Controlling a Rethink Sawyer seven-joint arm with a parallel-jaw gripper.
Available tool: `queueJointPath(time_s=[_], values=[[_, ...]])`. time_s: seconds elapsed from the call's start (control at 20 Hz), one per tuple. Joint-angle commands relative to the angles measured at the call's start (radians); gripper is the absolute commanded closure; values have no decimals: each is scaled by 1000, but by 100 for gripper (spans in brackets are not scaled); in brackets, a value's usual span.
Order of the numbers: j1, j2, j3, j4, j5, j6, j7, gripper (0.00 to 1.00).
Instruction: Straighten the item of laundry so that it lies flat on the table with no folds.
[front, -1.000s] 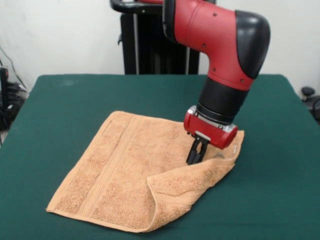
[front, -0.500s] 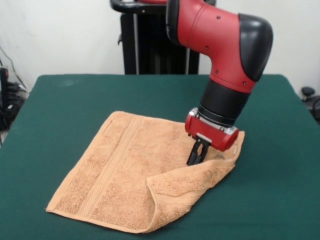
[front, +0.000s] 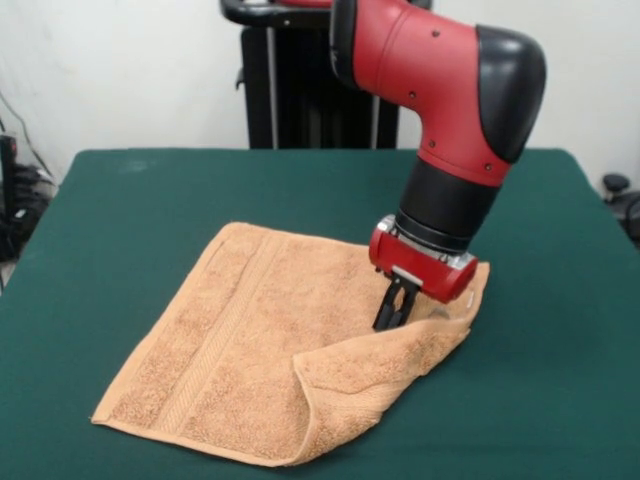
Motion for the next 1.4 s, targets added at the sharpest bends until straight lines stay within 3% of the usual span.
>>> queueJointPath(time_s=[0.05, 0.45, 1.0, 1.4], values=[[27, 11, 43, -89, 38, 153, 207, 100], [6, -4, 60, -72, 11, 142, 189, 100], [50, 205, -72, -348, 110, 246, 291, 100], [68, 247, -115, -398, 136, 279, 330, 100]])
